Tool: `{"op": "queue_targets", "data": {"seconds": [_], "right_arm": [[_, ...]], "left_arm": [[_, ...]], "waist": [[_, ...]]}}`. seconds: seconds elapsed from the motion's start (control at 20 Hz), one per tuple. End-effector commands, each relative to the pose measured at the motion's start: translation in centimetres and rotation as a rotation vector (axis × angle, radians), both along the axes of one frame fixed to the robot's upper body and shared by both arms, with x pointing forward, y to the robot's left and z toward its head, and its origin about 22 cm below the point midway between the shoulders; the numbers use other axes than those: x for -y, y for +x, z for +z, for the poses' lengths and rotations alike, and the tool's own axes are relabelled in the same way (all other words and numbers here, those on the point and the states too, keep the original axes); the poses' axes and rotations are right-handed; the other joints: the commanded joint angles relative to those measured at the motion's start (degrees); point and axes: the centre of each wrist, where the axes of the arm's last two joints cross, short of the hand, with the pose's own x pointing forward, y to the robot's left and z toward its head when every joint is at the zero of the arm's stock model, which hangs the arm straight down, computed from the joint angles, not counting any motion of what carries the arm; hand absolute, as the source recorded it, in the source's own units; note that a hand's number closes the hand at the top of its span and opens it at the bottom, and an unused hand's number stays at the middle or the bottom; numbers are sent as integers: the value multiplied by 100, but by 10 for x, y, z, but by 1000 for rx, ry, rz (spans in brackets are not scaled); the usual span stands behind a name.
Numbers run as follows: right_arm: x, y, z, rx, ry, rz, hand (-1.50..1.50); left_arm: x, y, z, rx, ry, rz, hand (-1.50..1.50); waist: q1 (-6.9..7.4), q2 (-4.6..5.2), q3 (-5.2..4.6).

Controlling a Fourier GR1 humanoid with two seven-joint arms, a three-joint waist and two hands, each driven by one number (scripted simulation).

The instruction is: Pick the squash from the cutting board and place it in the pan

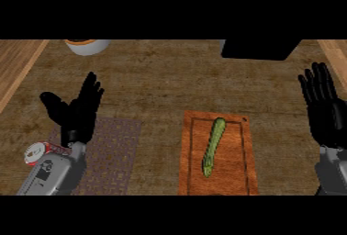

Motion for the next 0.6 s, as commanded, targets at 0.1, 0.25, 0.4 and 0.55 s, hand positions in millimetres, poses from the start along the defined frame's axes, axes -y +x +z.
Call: {"op": "queue_targets", "data": {"seconds": [0.1, 0.25, 0.4, 0.55], "right_arm": [[-28, 31, 31, 106, 24, 193, 150], [-64, 36, 43, 202, 20, 389, 150], [-26, -14, -3, 91, -359, 63, 150], [-26, -55, -29, 96, -477, 144, -150]], "left_arm": [[-26, -8, 9, 89, 63, 6, 0], [-45, -3, 23, 114, 129, -48, 0], [-49, -17, 12, 70, 72, -48, 0], [-57, -23, 6, 66, 70, -70, 0]], "waist": [[-190, 105, 87], [-155, 113, 86], [-381, 35, 73], [-412, 59, 81]]}}
